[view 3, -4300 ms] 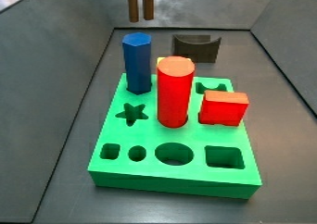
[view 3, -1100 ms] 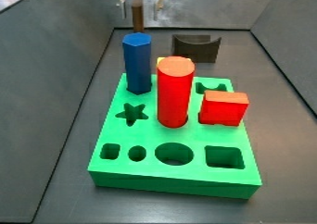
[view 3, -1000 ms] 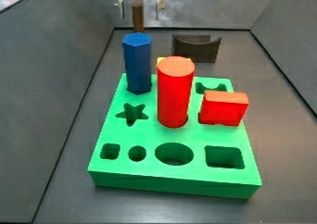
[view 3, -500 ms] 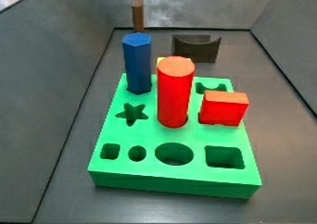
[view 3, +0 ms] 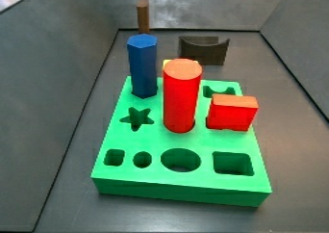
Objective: Pick up the square-circle object. Move up. Place the square-circle object on the fixture. Regrasp the square-circle object. Rotate the square-circle object. Move to above the board. Insert the square-circle object.
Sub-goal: Rotate the square-circle object.
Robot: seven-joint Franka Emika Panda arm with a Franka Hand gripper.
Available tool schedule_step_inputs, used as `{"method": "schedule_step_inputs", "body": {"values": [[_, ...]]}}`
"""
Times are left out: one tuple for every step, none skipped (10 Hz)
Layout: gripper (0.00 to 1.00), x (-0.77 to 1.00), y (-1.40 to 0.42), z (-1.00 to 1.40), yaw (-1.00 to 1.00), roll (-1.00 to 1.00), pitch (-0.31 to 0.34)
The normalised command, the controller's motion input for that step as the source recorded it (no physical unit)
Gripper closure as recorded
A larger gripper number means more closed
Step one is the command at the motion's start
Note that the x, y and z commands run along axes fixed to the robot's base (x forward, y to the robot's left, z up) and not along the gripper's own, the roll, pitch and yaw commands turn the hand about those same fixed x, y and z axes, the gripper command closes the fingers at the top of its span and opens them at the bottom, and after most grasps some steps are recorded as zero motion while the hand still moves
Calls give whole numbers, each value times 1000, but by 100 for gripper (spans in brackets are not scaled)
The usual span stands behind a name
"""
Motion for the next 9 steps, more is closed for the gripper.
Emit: {"method": "schedule_step_inputs", "body": {"values": [[0,32,37,-37,-1000,6,8],[0,33,32,-32,-1000,6,8],[0,34,30,-30,-1000,7,8],[0,35,29,-27,-1000,7,8],[0,35,28,-25,-1000,7,8],[0,36,27,-24,-1000,8,9],[0,36,26,-24,-1000,8,9],[0,36,26,-23,-1000,9,10],[0,37,25,-23,-1000,9,11]]}}
